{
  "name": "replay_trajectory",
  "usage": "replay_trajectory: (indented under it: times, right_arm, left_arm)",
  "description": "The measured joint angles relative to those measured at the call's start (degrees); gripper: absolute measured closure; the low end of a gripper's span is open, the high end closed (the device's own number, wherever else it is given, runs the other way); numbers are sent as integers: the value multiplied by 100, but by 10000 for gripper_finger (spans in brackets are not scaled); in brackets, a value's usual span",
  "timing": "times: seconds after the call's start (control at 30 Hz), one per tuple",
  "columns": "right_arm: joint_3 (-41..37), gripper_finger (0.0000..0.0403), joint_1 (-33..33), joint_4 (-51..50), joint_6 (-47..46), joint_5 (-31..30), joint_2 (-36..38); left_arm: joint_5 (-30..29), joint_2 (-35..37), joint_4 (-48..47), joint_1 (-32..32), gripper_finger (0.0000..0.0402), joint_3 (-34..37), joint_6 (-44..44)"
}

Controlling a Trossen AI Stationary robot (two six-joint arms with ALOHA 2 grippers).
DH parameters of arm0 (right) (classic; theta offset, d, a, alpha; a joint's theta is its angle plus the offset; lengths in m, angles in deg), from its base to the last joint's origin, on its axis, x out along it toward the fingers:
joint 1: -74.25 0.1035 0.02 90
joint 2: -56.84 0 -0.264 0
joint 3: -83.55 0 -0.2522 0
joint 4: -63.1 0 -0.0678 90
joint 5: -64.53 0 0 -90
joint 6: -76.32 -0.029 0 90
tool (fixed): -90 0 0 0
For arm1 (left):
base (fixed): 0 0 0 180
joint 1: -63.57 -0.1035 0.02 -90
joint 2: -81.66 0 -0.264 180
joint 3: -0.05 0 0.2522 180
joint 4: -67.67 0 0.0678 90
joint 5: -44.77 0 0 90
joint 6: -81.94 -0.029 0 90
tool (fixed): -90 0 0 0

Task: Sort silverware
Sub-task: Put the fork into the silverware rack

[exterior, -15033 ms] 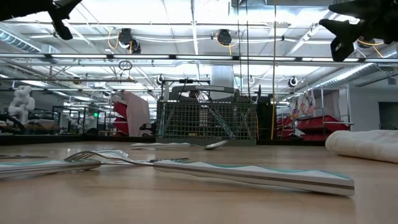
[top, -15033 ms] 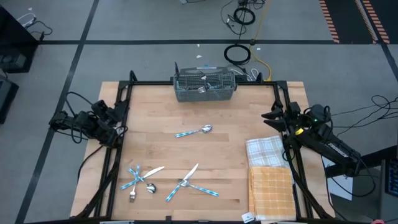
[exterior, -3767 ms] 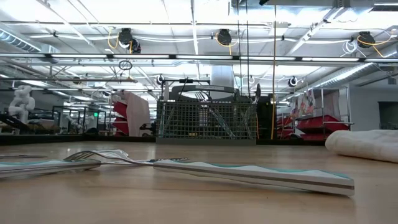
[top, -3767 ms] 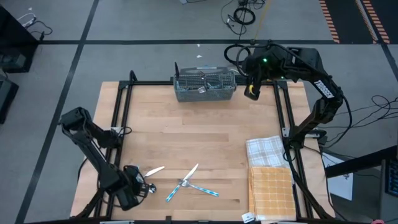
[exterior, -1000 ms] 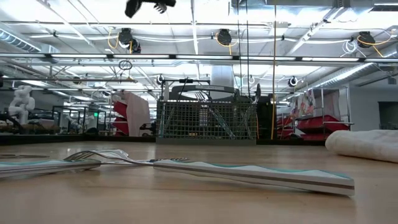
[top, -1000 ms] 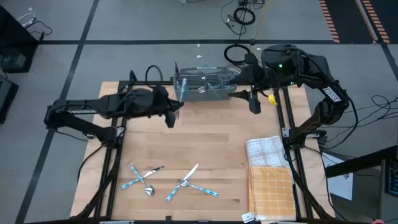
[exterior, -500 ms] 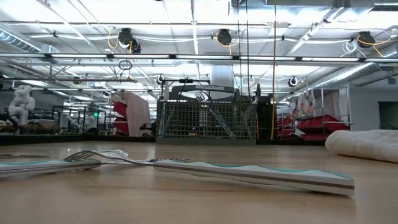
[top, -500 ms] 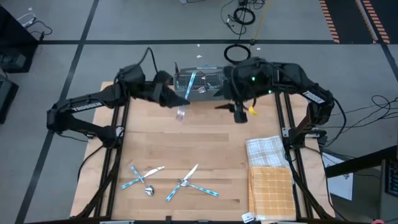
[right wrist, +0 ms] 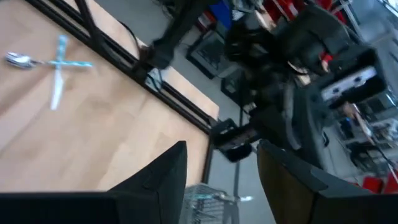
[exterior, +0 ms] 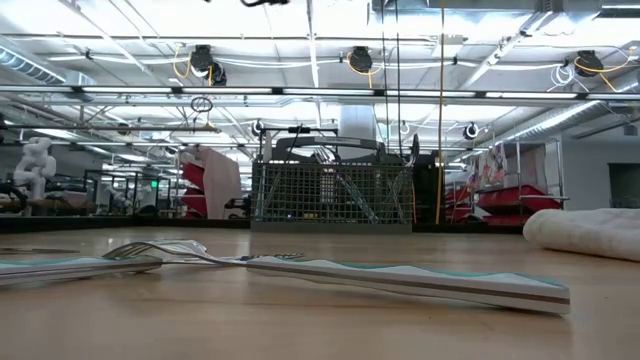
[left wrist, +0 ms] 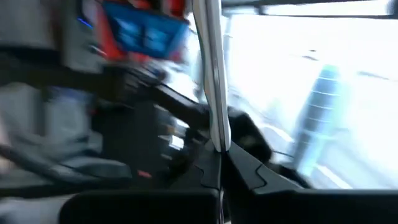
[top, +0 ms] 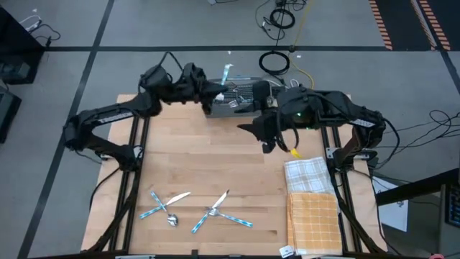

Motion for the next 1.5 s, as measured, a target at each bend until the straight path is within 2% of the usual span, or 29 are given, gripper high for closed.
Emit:
replay_trajectory:
  times: [0.1, 0.2, 0.47, 0.6, 0.97, 1.1, 1.23, 1.4, 1.5]
  right_arm:
    - [0, 222, -118, 186, 2, -65, -77]
    - [-2, 222, -164, 432, 37, -22, -96]
    - [0, 222, -229, 621, 13, -24, -57]
    - [11, 222, -391, 1026, 149, -5, -176]
    - [0, 226, -658, 1311, 11, 166, -473]
    - [0, 272, -658, 1336, 37, 14, -559]
    - [2, 377, -646, 1211, 300, -254, -592]
    - [-2, 398, -651, 1340, 376, -270, -545]
    - [-2, 400, -708, 1432, 392, -272, -540]
  left_arm:
    - [167, -365, 845, 85, 397, 0, 679]
    - [356, -502, 898, 103, 397, 0, 886]
    - [744, -535, 896, -276, 397, 0, 837]
    - [1047, -536, 881, -237, 397, 0, 780]
    - [1219, -534, 1077, -270, 397, 0, 646]
    - [1229, -575, 1053, -270, 397, 0, 546]
    - [1196, -577, 990, -277, 397, 1, 565]
    - [1160, -580, 1070, -369, 397, 0, 506]
    - [1204, -580, 1201, -524, 387, 0, -269]
